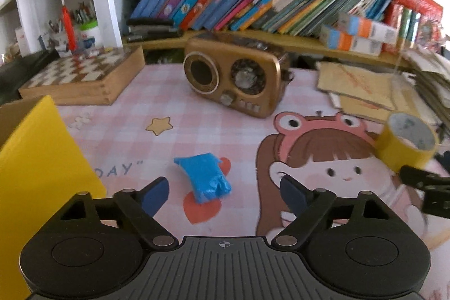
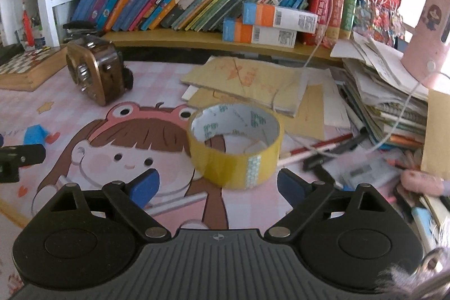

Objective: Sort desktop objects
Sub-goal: 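Move the left gripper to the blue cap and the right gripper to the yellow tape roll, then close the left gripper on the blue cap while the right gripper grasps the yellow tape roll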

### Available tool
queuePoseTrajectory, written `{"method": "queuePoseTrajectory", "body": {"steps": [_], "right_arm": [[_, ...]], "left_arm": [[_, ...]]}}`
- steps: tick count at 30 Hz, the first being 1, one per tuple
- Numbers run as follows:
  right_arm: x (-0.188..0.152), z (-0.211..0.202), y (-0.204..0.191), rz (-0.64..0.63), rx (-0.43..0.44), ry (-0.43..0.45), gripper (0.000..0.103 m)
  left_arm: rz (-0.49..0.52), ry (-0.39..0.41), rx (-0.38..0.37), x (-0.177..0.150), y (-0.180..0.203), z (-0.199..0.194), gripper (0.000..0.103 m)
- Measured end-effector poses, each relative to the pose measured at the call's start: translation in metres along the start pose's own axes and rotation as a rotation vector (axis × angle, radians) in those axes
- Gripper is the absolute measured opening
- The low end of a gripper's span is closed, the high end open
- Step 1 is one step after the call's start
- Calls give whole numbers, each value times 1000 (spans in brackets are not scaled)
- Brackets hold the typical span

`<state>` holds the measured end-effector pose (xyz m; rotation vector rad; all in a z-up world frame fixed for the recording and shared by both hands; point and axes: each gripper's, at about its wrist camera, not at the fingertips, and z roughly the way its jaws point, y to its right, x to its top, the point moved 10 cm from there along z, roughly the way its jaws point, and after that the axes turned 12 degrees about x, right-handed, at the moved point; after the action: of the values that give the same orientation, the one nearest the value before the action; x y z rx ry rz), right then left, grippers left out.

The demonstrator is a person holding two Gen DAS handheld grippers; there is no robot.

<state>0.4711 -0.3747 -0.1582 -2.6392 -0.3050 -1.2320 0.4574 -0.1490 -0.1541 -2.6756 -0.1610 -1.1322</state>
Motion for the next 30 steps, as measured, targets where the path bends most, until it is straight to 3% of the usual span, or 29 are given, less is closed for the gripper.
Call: {"method": "queuePoseTrajectory", "body": {"steps": [8, 10, 25, 28, 30], "right_arm": [[17, 19, 11, 24, 1, 32, 99], [19, 23, 12, 15, -2, 30, 100], [18, 56, 33, -12, -55, -18, 100], [18, 58, 34, -6, -29, -17, 91], [19, 57, 32, -10, -25, -21, 91]], "left_arm": [[-33, -43, 51, 2, -6, 33, 59], [-33, -37, 46, 5, -6, 35, 39], [7, 29, 22, 15, -7, 8, 34], [13, 45, 4, 17, -4, -3, 34], [13, 54, -9, 18, -2, -10, 34]]}}
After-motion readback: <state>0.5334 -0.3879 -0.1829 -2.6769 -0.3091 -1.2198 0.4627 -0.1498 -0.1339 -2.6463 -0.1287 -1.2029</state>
